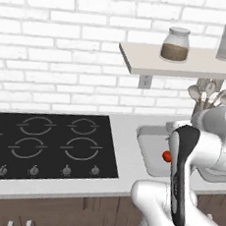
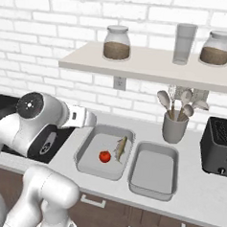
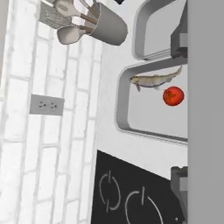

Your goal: Place one tomato and one fish in each tupperware on the nearby counter, to pack two identical lunches.

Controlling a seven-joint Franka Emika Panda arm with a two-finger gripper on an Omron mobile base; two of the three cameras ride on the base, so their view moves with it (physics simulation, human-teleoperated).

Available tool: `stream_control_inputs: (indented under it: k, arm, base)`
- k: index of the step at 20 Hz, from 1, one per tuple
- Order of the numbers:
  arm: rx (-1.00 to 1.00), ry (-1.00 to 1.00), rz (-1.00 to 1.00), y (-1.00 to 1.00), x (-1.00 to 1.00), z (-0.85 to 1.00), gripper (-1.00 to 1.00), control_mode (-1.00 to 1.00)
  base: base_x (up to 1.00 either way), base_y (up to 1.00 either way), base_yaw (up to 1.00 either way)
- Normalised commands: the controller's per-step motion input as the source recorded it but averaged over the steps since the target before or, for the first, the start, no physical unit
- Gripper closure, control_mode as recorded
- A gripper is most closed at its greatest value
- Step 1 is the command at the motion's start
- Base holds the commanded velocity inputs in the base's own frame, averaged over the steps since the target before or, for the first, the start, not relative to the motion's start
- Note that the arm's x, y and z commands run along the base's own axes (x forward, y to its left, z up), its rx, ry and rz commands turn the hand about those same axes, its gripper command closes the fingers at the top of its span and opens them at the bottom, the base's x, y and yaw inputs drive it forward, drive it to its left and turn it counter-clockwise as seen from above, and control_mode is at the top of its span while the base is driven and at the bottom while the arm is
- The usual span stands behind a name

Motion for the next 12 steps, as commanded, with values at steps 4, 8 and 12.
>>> stream_control_inputs:
  k: [4, 8, 12]
  arm:
    - [-0.05, -0.23, 0.00, 0.42, -0.41, -0.38, -1.00, -1.00]
    - [-0.04, -0.32, 0.05, 0.27, -0.71, -0.54, -1.00, -1.00]
    - [-0.03, -0.27, 0.02, 0.23, -0.61, -0.54, -1.00, -1.00]
  base:
    - [0.00, 0.00, 0.00]
    - [0.00, 0.00, 0.00]
    - [0.00, 0.00, 0.00]
